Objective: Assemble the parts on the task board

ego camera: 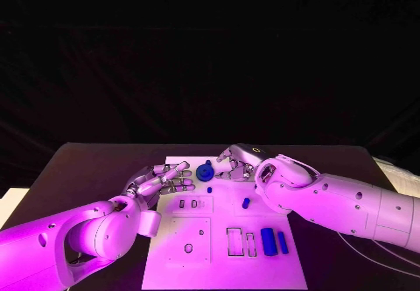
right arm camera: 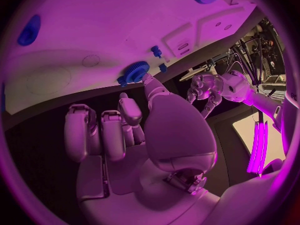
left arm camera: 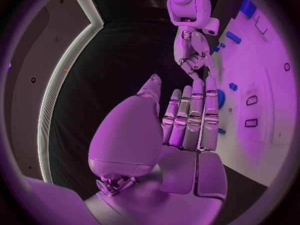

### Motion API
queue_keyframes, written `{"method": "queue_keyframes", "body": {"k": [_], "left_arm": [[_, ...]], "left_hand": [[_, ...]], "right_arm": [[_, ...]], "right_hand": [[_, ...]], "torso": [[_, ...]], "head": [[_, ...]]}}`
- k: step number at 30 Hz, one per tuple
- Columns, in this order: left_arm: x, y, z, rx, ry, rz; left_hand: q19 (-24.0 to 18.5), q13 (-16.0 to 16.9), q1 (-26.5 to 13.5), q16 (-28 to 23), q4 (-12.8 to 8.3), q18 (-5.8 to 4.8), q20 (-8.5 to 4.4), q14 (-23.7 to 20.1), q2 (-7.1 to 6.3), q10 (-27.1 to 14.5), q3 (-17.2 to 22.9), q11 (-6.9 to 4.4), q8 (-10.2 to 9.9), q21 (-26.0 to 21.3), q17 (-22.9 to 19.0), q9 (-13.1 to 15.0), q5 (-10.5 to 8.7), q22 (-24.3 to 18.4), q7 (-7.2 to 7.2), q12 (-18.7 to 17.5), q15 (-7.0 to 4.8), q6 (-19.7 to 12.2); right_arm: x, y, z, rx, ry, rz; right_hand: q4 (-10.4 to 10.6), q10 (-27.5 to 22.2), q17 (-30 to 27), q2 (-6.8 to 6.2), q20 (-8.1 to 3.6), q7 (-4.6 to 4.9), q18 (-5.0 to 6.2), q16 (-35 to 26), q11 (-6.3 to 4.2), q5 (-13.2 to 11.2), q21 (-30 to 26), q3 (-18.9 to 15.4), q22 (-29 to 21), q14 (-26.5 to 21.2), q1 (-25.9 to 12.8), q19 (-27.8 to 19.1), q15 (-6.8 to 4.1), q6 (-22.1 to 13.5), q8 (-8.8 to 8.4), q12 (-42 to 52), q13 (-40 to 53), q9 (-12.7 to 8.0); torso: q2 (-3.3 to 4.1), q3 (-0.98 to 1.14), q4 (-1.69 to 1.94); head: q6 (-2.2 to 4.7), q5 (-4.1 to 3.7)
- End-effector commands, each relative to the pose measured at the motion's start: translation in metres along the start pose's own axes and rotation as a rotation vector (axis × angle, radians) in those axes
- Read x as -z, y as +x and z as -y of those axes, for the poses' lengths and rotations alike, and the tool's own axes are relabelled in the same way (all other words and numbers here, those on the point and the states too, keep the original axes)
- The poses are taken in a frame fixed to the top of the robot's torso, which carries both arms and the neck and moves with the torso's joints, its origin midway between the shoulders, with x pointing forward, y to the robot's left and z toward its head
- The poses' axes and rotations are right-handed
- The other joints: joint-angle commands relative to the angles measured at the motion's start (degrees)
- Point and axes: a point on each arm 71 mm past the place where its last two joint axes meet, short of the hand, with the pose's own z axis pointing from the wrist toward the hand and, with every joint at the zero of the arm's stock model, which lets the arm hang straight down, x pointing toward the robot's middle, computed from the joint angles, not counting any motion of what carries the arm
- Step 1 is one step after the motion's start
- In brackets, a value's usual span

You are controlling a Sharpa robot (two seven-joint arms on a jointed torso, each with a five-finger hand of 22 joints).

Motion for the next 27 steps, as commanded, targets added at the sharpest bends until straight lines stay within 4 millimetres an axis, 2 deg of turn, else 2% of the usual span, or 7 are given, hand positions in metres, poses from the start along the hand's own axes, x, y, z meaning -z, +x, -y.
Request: {"method": "queue_keyframes", "body": {"k": [1, 4, 9, 23, 27], "left_arm": [[-0.001, 0.004, 0.001, 0.009, 0.004, -0.024], [-0.001, 0.004, 0.000, 0.010, 0.003, -0.025], [-0.001, 0.004, 0.000, 0.010, 0.003, -0.025], [-0.001, 0.005, 0.000, 0.010, 0.002, -0.027], [-0.001, 0.005, 0.000, 0.010, 0.001, -0.026]], "left_hand": [[0.42, -0.07, 0.04, -0.21, -0.22, 1.08, 0.17, 0.28, 0.64, -0.21, 0.01, 0.00, -0.21, -0.20, 0.10, -0.08, 0.32, -0.07, 0.06, -0.34, 0.08, -0.19], [0.42, -0.07, 0.04, -0.21, -0.22, 1.08, 0.17, 0.28, 0.64, -0.21, 0.01, 0.00, -0.21, -0.20, 0.10, -0.08, 0.32, -0.07, 0.06, -0.34, 0.08, -0.19], [0.42, -0.07, 0.04, -0.21, -0.22, 1.08, 0.17, 0.28, 0.64, -0.21, 0.01, 0.00, -0.21, -0.20, 0.10, -0.08, 0.32, -0.07, 0.06, -0.34, 0.08, -0.19], [0.42, -0.07, 0.04, -0.21, -0.22, 1.08, 0.17, 0.28, 0.64, -0.21, 0.01, 0.00, -0.21, -0.20, 0.10, -0.08, 0.32, -0.07, 0.06, -0.34, 0.08, -0.19], [0.42, -0.07, 0.04, -0.21, -0.22, 1.08, 0.17, 0.28, 0.64, -0.21, 0.01, 0.00, -0.21, -0.20, 0.10, -0.08, 0.32, -0.07, 0.06, -0.34, 0.08, -0.19]], "right_arm": [[-0.002, 0.004, -0.007, -0.048, -0.018, -0.051], [-0.004, 0.007, -0.009, -0.051, -0.015, -0.070], [-0.010, 0.012, -0.013, -0.048, -0.002, -0.100], [-0.024, 0.025, -0.019, -0.024, 0.024, -0.164], [-0.027, 0.024, -0.019, -0.024, 0.036, -0.140]], "right_hand": [[0.43, 0.62, 5.56, 0.71, 0.09, -0.05, -0.30, 0.41, 0.09, 0.56, 0.31, -0.58, 0.30, 3.93, -0.45, 0.58, 0.05, 0.45, 0.06, 0.74, 0.62, 0.03], [0.57, 0.78, 5.71, 0.84, 0.08, -0.03, -0.34, 0.48, 0.10, 0.66, 0.38, -0.69, 0.48, 3.96, -0.55, 0.69, 0.06, 0.42, 0.00, 1.05, 0.88, 0.00], [0.75, 1.05, 6.06, 1.18, 0.08, 0.02, -0.40, 0.68, 0.13, 1.03, 0.50, -0.83, 0.73, 4.04, -0.55, 0.85, 0.08, 0.29, -0.12, 1.63, 1.38, -0.06], [0.88, 1.24, 6.19, 1.82, 0.13, 0.14, -0.41, 0.75, 0.24, 2.06, 0.54, -0.97, 0.79, 4.07, -0.27, 0.87, 0.15, -0.18, -0.26, 2.24, 1.95, -0.17], [1.16, 1.17, 6.18, 1.87, 0.20, 0.31, -0.40, 0.74, 0.37, 2.04, 0.54, -1.35, 0.75, 4.06, -0.57, 0.83, 0.25, -1.02, -0.36, 2.27, 2.02, -0.28]], "torso": [[-0.04, 0.11, -0.06], [-0.03, 0.03, 0.07], [-0.02, -0.09, -0.03], [-0.04, -0.08, 0.06], [-0.06, -0.07, -0.06]], "head": [[0.00, 0.03], [-0.03, -0.02], [-0.13, 0.07], [-0.56, 0.13], [-0.52, 0.23]]}}
